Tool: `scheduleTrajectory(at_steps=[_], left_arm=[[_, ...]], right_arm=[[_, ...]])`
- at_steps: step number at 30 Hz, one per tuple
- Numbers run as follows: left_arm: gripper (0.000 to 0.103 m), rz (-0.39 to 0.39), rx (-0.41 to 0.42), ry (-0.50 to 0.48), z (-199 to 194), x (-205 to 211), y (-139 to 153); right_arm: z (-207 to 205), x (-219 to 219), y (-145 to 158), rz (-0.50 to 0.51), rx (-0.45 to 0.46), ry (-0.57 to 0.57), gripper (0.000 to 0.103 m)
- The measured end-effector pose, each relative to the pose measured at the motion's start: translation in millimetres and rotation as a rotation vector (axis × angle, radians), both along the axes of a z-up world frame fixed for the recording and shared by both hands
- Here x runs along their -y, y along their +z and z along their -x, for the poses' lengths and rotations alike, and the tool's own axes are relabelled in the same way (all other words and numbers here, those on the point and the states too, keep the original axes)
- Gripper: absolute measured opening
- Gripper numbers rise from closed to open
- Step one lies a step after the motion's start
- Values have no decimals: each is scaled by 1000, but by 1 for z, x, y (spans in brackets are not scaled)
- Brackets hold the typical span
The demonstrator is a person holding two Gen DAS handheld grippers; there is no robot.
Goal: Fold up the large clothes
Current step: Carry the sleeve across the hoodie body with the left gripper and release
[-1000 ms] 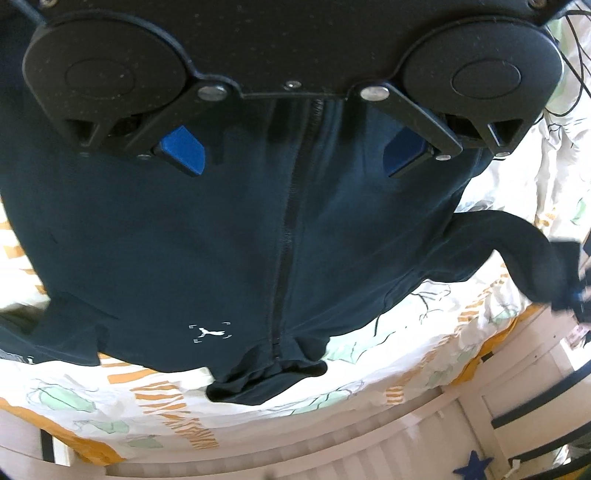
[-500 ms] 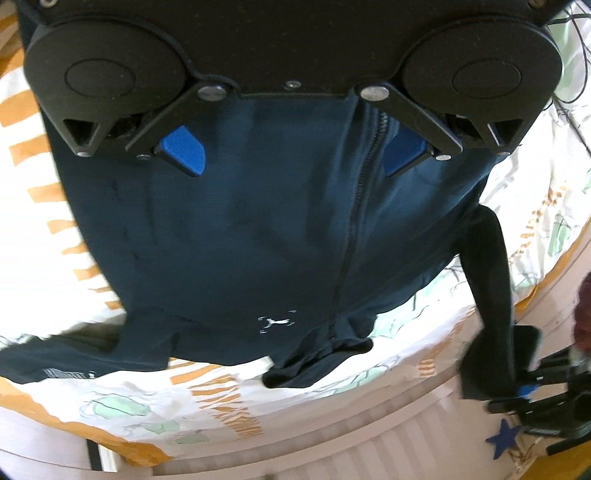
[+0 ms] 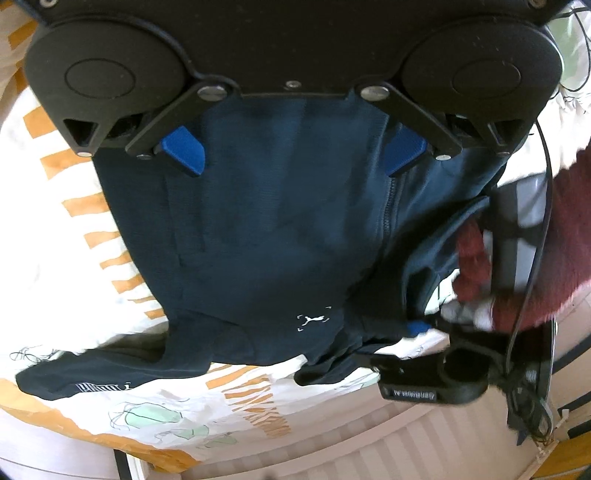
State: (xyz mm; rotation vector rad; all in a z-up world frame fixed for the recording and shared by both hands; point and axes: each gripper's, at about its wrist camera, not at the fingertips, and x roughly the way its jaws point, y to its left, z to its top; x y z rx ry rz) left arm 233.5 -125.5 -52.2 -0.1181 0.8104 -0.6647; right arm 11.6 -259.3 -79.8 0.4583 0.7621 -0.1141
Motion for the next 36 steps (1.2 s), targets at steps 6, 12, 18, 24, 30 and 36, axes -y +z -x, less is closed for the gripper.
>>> scheduleTrajectory(at_steps=[6, 12, 18, 24, 30, 36], left_arm=[[82, -91, 78, -42, 32, -14, -15], [87, -121, 117, -84, 53, -34, -20], [87, -173, 211, -1, 55, -68, -19], [87, -162, 140, 236, 20, -124, -30], [86, -125, -25, 460, 1, -186, -58], [87, -140, -11, 443, 2, -187, -56]], right_arm=[[-4, -3, -2, 12, -11, 6, 102], [-6, -6, 0, 20, -16, 17, 102], [-8, -9, 0, 29, -25, 29, 102], [-11, -15, 1, 36, -35, 45, 102], [-16, -19, 2, 54, -37, 67, 102], [-26, -25, 2, 80, -45, 81, 102]])
